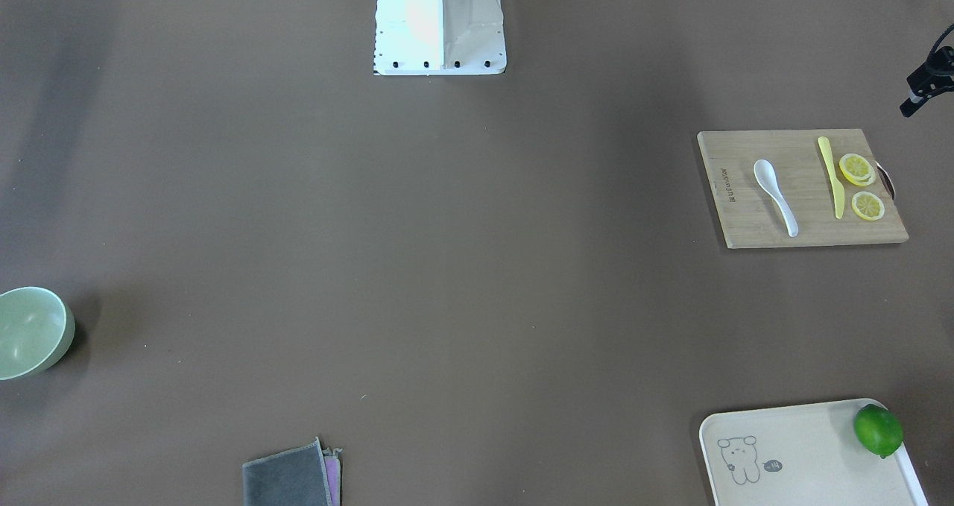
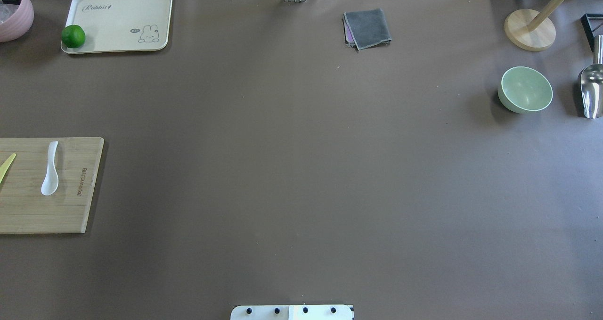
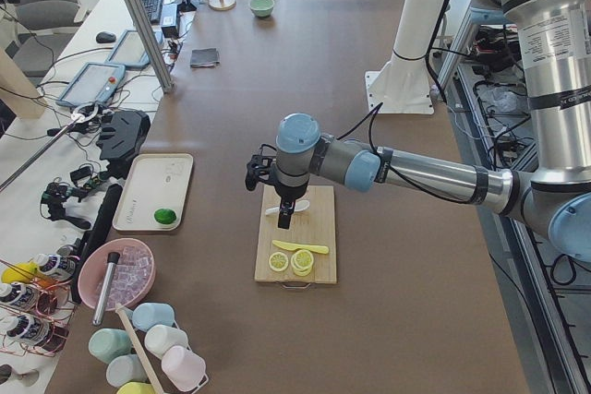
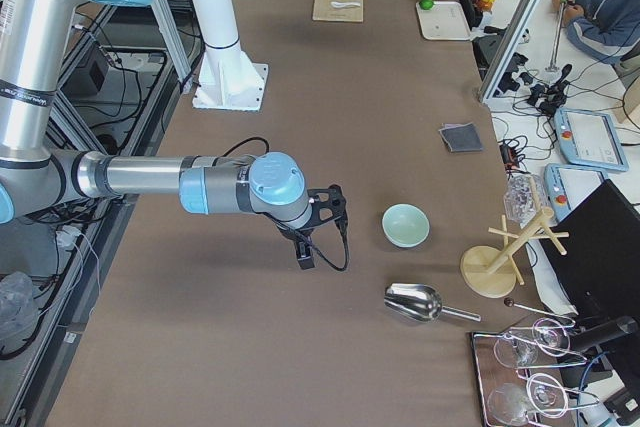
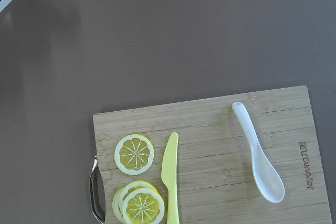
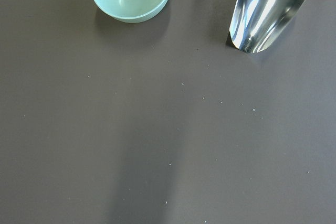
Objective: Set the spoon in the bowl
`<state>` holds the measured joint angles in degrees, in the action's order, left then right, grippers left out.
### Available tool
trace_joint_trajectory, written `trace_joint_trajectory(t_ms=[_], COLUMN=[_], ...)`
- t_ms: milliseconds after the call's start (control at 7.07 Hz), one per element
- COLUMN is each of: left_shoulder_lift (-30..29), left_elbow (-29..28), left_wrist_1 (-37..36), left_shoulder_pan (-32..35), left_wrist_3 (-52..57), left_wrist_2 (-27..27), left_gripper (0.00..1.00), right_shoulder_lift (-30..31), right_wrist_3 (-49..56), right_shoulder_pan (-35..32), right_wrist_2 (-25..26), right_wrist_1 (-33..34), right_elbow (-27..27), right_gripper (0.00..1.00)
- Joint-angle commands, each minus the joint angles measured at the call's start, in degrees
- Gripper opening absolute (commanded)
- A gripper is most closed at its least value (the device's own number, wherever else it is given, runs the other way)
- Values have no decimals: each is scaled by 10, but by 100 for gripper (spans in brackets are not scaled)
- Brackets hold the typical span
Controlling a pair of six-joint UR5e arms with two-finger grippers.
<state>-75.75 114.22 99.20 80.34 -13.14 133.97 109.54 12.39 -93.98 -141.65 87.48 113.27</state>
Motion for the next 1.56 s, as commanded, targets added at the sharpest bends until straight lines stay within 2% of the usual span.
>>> trace_joint_trajectory(t_ms=[0, 707, 990, 1131, 1273, 1414], left_shoulder_lift=[2, 19, 13, 10, 9, 3], left_elbow=[-4, -3, -5, -8, -9, -9], left_wrist_1=[-5, -2, -1, -1, -1, -3], left_shoulder_pan=[13, 21, 18, 18, 18, 18], left_wrist_3=[71, 74, 74, 75, 74, 73], left_wrist_2=[1, 0, 2, 2, 2, 2], left_gripper=[97, 98, 97, 97, 97, 97], right_shoulder_lift=[-25, -12, -27, -59, -124, -190], right_wrist_3=[-7, -16, -94, -137, -149, -151], right_shoulder_pan=[35, 42, 56, 70, 73, 76], right_wrist_2=[31, 10, 4, 8, 8, 8], right_wrist_1=[4, -2, -1, -4, -5, -20], right_elbow=[-1, -2, -4, -25, -86, -175], right_gripper=[100, 100, 98, 98, 98, 98])
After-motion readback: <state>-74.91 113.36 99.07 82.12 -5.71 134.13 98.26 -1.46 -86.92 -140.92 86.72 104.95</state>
